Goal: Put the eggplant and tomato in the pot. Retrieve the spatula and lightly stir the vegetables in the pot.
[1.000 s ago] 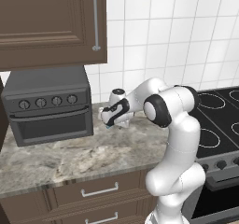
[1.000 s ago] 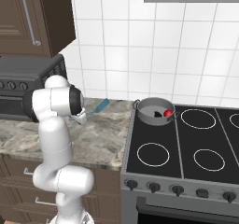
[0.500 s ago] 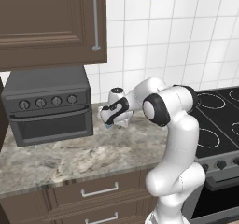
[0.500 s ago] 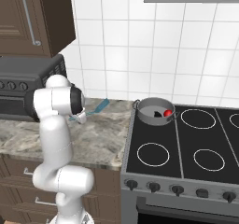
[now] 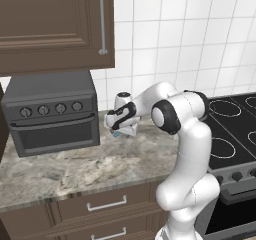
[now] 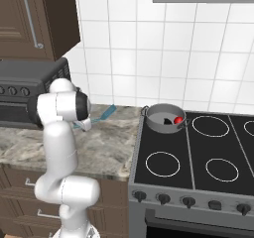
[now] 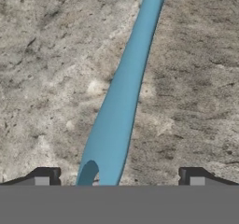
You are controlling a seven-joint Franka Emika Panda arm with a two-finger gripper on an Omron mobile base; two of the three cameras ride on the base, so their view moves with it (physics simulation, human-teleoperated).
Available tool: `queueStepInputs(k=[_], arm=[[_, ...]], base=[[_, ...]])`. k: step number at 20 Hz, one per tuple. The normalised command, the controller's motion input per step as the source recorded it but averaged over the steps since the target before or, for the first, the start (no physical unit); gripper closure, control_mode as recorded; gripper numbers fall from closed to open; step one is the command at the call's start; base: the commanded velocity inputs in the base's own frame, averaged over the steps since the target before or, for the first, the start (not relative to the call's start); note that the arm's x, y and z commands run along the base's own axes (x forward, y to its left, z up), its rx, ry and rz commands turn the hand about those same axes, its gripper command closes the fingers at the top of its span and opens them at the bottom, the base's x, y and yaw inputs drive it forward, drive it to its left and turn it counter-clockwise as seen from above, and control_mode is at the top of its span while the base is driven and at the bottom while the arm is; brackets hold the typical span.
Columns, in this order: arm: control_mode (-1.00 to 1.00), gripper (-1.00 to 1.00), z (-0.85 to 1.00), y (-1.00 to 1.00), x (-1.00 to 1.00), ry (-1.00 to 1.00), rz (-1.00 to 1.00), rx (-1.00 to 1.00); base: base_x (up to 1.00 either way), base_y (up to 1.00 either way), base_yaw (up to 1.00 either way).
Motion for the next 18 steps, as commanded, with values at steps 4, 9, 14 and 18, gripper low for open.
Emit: queueStepInputs(k=[4,9,14,18], arm=[[-1.00,-1.00,-0.30,0.00,0.00,0.05,0.00,0.00],[-1.00,-1.00,-0.17,0.00,0.00,0.01,0.00,0.00],[-1.00,-1.00,-0.05,0.00,0.00,0.00,0.00,0.00],[-1.00,-1.00,-0.13,0.00,0.00,0.00,0.00,0.00]], base=[[0.00,0.00,0.00],[0.00,0.00,0.00],[0.00,0.00,0.00],[0.00,0.00,0.00]])
